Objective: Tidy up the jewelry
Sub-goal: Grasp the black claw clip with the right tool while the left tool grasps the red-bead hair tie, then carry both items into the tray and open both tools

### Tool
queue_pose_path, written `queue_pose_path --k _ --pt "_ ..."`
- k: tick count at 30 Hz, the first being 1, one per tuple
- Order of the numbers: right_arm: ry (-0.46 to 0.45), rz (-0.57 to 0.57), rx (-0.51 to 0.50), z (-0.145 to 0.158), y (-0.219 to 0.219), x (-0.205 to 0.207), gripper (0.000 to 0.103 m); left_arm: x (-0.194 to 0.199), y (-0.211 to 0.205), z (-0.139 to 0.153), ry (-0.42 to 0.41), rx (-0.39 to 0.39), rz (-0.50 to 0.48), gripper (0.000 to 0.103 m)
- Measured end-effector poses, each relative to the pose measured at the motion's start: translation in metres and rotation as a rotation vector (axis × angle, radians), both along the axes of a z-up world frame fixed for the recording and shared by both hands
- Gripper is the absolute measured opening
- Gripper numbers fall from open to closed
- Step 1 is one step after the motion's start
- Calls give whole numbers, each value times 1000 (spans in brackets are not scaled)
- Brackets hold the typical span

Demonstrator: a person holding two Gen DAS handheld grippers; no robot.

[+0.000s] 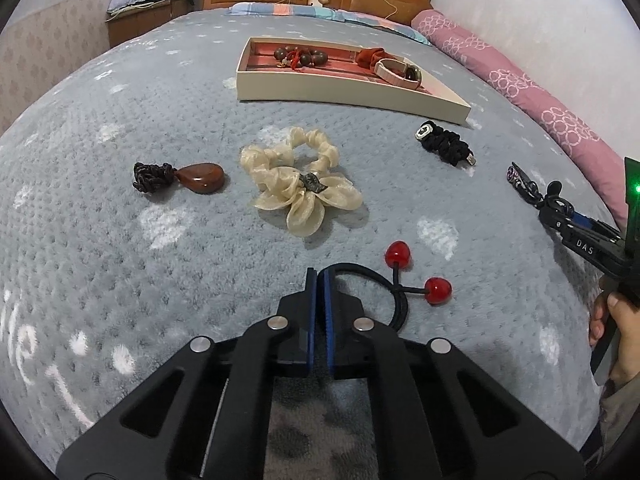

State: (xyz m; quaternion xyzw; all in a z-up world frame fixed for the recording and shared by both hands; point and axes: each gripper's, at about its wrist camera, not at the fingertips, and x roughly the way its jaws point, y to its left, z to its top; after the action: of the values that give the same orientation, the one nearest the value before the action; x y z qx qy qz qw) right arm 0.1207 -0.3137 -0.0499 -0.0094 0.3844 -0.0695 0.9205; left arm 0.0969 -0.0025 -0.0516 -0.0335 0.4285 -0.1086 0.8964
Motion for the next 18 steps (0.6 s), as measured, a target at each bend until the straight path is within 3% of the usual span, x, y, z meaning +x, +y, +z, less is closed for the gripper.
queue_pose_path --k 18 --pt "-50 1 63 11 -10 -8 47 -6 -20 44 -102 4 -36 1"
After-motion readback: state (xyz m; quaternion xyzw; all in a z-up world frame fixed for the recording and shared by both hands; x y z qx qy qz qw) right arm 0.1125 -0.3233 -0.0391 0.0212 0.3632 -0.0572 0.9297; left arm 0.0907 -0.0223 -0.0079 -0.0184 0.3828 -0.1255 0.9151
